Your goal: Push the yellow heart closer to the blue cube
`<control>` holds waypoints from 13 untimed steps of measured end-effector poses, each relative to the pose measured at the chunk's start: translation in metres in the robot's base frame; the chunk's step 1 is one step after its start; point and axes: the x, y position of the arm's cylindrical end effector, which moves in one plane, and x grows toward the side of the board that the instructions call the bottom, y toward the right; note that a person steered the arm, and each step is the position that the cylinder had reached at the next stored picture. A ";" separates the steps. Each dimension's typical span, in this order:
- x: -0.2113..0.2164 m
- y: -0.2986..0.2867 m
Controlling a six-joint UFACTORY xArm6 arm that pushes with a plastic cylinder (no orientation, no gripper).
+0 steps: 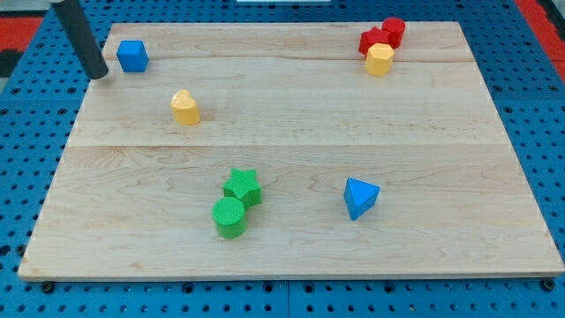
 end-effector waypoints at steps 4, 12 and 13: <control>-0.012 0.158; 0.061 0.158; 0.051 0.174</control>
